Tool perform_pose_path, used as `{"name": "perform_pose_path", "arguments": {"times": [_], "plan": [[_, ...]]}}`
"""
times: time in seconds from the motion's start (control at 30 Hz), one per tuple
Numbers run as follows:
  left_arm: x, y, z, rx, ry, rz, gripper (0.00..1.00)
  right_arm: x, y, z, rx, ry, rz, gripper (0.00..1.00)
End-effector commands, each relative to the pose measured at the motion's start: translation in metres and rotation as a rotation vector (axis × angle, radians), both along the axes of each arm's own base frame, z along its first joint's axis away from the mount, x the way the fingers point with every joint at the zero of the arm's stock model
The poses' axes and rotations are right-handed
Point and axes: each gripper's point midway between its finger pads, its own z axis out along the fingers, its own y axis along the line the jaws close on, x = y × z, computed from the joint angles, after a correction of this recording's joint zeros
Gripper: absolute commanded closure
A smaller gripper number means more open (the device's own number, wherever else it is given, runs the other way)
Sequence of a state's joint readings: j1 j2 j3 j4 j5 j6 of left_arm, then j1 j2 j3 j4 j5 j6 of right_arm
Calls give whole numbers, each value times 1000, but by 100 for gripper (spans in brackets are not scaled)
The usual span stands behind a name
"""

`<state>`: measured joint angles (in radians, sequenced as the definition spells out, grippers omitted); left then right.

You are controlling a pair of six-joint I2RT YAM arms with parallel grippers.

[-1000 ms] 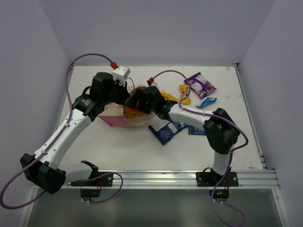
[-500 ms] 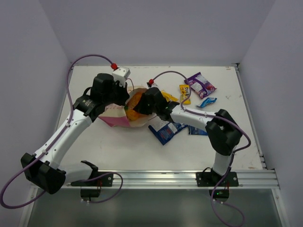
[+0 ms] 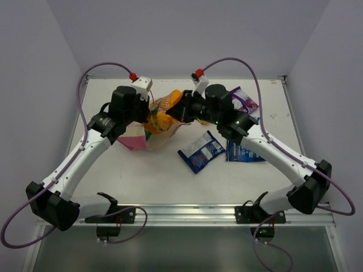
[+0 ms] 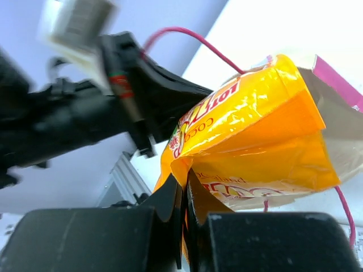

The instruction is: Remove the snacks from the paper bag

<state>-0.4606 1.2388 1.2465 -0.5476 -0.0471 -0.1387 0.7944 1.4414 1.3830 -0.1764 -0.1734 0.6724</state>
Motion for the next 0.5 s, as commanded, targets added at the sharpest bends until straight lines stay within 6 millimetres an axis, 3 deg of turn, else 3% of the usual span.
{"name": "perform_pose_path", "arguments": {"times": [0.0,0.13,0.23,0.37,0.43,0.47], "plan": [[2,11,-9,50,33,55,100,-26,-24,112,167,-230,85,100],[2,14,-9,62,33,66,100,-13,-69,141,191,-270,27,100],[1,16,-10,70,34,71,100,5,-101,149,162,-307,-63,100],[1,16,-10,68,35,68,100,40,-129,140,126,-305,-160,100],[1,16,-10,70,34,63,100,64,-143,129,97,-291,-218,100],[0,15,-10,70,33,56,100,85,-147,117,75,-268,-240,100]]}}
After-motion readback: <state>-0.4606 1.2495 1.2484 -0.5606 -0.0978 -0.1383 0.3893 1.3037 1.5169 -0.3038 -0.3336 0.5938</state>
